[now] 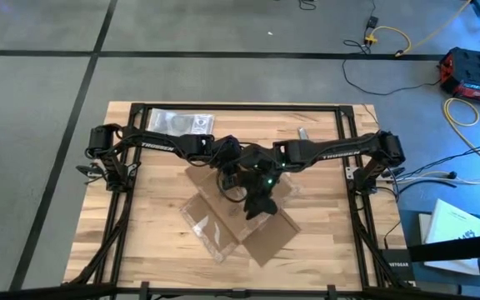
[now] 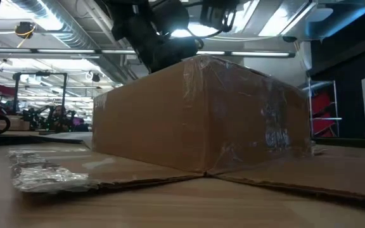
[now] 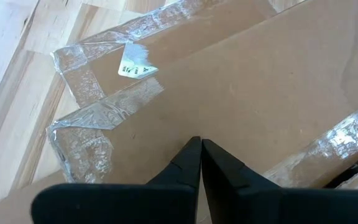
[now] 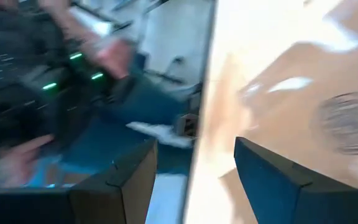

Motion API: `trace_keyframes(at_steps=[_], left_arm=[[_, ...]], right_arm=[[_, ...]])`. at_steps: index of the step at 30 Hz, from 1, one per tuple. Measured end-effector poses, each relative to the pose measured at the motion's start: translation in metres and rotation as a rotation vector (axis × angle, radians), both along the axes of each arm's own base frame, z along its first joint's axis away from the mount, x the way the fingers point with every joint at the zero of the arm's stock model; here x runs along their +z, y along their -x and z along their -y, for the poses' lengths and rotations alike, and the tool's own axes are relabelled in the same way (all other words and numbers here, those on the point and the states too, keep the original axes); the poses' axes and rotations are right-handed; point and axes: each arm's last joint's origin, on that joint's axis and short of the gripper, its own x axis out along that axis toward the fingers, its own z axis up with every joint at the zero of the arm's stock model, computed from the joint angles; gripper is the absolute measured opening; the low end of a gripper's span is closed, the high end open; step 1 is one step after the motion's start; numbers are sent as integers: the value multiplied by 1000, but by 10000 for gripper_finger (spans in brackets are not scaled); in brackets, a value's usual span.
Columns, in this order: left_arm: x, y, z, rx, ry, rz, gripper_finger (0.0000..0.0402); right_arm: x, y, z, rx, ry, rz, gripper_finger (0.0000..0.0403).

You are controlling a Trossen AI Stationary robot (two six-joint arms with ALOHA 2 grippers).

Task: Unpack boxes
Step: Break down the box until it is fully flat

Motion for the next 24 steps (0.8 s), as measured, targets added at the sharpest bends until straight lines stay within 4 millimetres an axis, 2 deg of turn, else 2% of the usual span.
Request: trace_keyframes(at_steps=[2,9,14,18,21,24], left_arm=[[0,0,0,-2,3,0,0],[0,0,1,-38,-13,0,0],[0,0,1,-56,-23,-1,0],[0,0,1,-66,-26,0,0],[0,0,2,-85,-38,-1,0],[0,0,2,-90,-41,0,0]], right_arm=[[-2,-1,2,-67,70,-7,201],[-13,9,-13,-193,220,-164,227],[-18,16,-23,-252,329,-230,277],[-21,18,-23,-387,508,-234,317],[-28,20,-24,-403,613,-254,317],[-37,23,-31,-396,713,-294,288]])
